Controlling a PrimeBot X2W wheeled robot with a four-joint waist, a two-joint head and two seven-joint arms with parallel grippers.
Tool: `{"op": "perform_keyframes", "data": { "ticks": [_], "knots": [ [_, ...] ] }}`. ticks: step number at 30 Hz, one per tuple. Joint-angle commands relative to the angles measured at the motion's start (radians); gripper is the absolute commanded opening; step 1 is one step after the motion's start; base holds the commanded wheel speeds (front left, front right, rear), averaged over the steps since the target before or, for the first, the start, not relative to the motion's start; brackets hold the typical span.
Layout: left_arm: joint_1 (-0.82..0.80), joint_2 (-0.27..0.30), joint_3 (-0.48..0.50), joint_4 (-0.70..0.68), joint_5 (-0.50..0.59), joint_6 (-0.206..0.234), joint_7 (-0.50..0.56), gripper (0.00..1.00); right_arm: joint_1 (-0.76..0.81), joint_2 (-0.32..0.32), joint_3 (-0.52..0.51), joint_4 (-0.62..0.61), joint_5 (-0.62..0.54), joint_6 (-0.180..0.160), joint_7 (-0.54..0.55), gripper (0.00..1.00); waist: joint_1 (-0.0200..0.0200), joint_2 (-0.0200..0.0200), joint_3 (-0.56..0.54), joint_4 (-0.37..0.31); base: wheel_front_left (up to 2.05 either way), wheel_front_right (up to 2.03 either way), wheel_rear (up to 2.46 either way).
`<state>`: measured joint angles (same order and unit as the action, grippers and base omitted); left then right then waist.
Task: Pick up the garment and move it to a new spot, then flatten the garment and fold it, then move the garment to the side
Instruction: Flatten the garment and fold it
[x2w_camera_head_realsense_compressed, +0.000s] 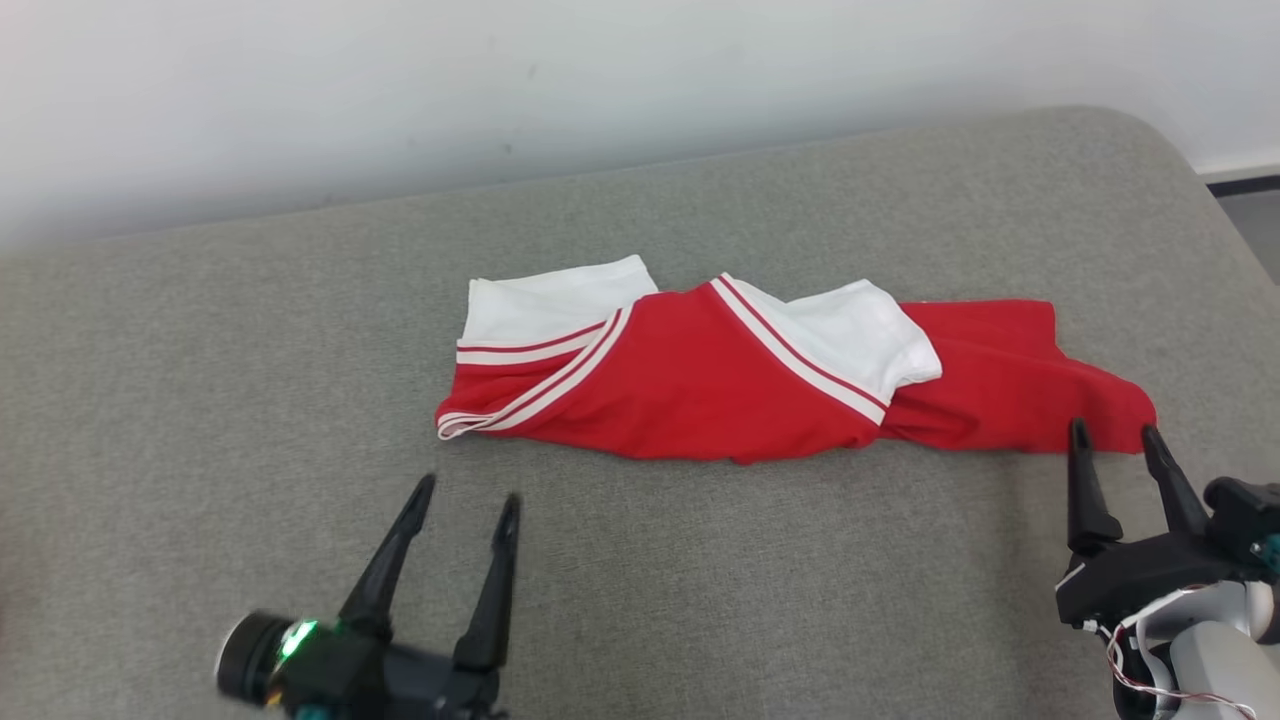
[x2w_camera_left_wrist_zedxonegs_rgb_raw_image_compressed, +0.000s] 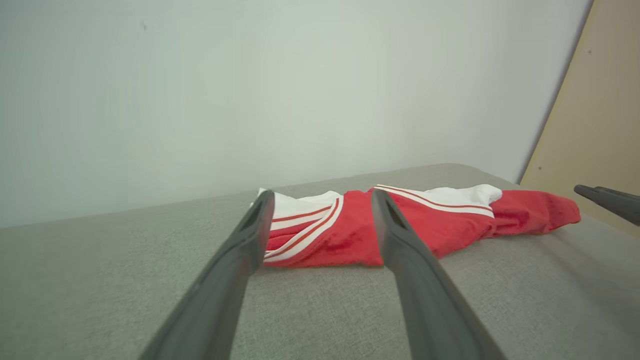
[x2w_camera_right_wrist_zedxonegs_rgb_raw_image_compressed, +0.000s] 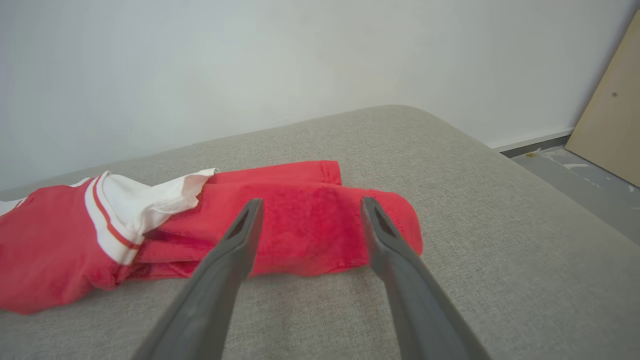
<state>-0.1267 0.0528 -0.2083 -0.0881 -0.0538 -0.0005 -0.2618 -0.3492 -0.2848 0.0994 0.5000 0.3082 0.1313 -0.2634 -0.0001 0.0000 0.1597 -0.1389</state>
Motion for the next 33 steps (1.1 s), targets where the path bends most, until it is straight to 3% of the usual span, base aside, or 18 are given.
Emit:
{"op": "perform_keyframes", "data": {
  "ticks": [1,9,14,19,27,33],
  "knots": [
    [-0.029,0.001,-0.008,0.017,-0.002,-0.011,-0.004,1.00,0.012,0.003,-0.006,-0.003,-0.003,-0.001,-0.001,1.00,0.0001,0.0000,0.012,-0.012,0.00,0.00,0.00],
    [-0.350,-0.001,-0.143,0.219,-0.011,-0.092,0.039,1.00,-0.026,0.013,-0.031,-0.007,0.008,-0.001,-0.001,1.00,0.0001,0.0000,0.102,-0.066,0.00,0.00,0.00],
    [-0.587,0.000,-0.298,0.373,-0.096,-0.104,0.088,1.00,-0.078,0.024,-0.026,-0.005,0.017,-0.001,-0.001,1.00,0.0001,0.0000,0.173,-0.102,0.00,0.00,0.00],
    [-0.806,0.000,-0.437,0.516,-0.194,-0.074,0.133,1.00,-0.117,0.040,-0.009,-0.015,0.019,-0.001,-0.001,1.00,0.0001,0.0000,0.247,-0.139,0.00,0.00,0.00],
    [-1.064,0.000,-0.586,0.786,-0.237,0.040,0.292,1.00,-0.155,0.062,0.007,-0.030,0.020,-0.001,-0.001,1.00,0.0001,0.0000,0.336,-0.189,0.00,0.00,0.00],
    [-1.133,0.000,-0.643,0.919,-0.291,0.005,0.399,1.00,-0.161,0.066,0.001,-0.030,0.022,-0.001,-0.001,1.00,0.0001,0.0000,0.355,-0.199,0.00,0.00,0.00]
  ]
}}
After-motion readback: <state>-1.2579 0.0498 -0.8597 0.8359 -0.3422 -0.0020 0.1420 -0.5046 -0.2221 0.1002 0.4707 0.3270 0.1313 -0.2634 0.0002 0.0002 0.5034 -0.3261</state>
